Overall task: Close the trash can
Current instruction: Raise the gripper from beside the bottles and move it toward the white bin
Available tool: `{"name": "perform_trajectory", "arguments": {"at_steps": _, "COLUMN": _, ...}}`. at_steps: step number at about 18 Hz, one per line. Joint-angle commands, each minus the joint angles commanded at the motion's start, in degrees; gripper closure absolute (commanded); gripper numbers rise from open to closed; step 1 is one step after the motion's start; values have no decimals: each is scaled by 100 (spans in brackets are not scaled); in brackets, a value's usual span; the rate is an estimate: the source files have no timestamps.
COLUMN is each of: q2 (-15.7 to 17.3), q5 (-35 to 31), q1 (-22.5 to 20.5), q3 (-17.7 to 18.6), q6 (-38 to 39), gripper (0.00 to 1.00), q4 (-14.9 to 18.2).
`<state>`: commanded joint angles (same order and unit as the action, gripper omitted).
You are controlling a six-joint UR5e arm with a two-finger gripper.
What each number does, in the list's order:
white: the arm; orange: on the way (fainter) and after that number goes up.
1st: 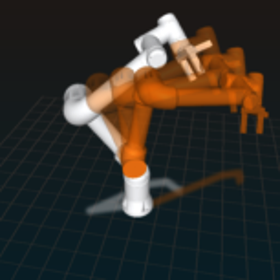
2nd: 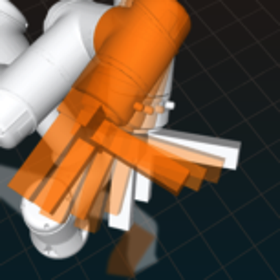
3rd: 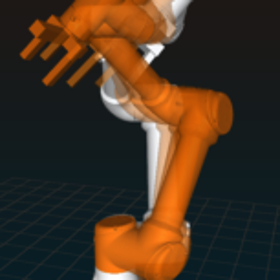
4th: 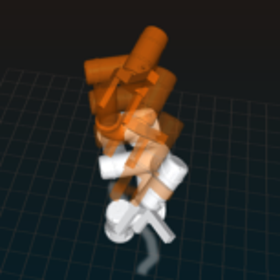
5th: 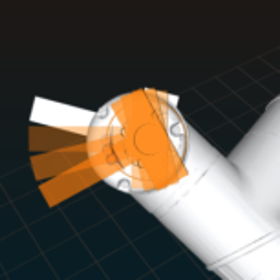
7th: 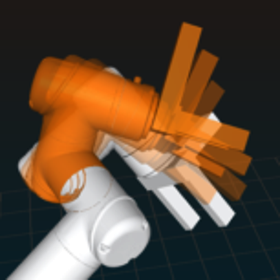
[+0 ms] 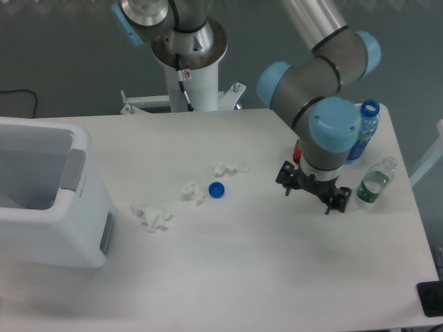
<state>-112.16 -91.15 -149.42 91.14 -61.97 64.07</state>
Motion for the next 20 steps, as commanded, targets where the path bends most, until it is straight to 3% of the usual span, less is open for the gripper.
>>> {"name": "perform_trajectory", "arguments": {"at_steps": 4, "q2": 544, "q5": 360, "q1": 228, "q3": 281, "q6": 563, "gripper": 0, "q4": 18}}
{"name": "perform_trajectory", "arguments": {"at_steps": 13, "q2": 1467, "q5": 1195, "q1": 957, "q3": 352, "q6": 1810, "gripper": 4, "q4": 79}}
{"name": "perform_trajectory", "arguments": {"at_steps": 14, "q2": 1590, "q5": 1309, "q1": 1037, "q3": 352, "q6": 1916, "gripper": 9, "q4": 88}}
{"name": "perform_trajectory", "arguments": {"at_steps": 18, "q2": 2048, "q5": 1915, "q1": 1362, "q3": 352, "q6": 2697, "gripper": 50, "q4": 79}}
{"name": "perform_trajectory", "arguments": {"at_steps": 20, "q2": 2241, "q5": 2056, "q1": 1529, "q3": 334, "q6": 2997, "gripper": 56, "q4": 70}}
